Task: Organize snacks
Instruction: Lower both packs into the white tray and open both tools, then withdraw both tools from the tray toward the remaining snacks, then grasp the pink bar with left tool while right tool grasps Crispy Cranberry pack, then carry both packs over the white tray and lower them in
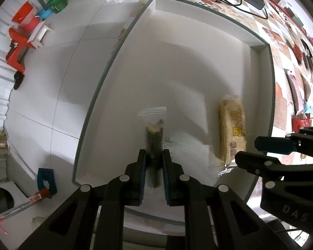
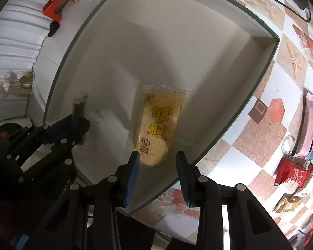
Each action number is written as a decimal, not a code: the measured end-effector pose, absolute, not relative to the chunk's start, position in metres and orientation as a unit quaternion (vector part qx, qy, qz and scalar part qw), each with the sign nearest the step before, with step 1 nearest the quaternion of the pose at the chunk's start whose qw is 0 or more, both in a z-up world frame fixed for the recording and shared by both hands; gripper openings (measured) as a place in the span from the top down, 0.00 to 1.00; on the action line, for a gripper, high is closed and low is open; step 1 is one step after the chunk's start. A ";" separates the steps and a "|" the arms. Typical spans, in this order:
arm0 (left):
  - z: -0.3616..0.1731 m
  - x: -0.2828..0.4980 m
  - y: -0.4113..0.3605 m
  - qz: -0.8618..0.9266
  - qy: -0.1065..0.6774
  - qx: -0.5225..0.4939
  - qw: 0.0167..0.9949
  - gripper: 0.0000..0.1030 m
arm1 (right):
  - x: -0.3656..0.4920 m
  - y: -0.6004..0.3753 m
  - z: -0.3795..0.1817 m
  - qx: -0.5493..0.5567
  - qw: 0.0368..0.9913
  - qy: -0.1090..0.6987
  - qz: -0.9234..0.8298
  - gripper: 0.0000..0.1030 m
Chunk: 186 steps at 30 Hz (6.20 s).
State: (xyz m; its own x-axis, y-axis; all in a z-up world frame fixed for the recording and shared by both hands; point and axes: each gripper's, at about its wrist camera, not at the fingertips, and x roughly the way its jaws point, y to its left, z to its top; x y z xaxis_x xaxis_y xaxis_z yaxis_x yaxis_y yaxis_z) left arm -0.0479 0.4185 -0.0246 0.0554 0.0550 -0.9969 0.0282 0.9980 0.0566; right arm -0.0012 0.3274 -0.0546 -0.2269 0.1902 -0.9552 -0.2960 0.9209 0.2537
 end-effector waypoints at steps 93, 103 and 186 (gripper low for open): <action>0.051 -0.034 0.204 -0.095 0.598 0.206 0.769 0.21 | -0.015 0.083 0.046 0.087 0.751 0.654 0.023 0.02; 0.025 -0.028 0.193 -0.108 0.643 0.188 0.734 0.21 | -0.028 0.040 0.016 0.128 0.720 0.682 -0.022 0.02; 0.048 -0.034 0.178 -0.175 0.632 0.124 0.745 0.76 | -0.061 -0.015 0.000 0.211 0.682 0.699 -0.025 0.58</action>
State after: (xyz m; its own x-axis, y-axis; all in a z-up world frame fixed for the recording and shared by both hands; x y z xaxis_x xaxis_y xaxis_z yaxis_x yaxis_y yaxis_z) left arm -0.0339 0.1779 0.0482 0.1403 -0.1035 -0.9847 0.4176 0.9079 -0.0359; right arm -0.0608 -0.0155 -0.0003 0.0204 0.2609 -0.9651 0.3304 0.9093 0.2528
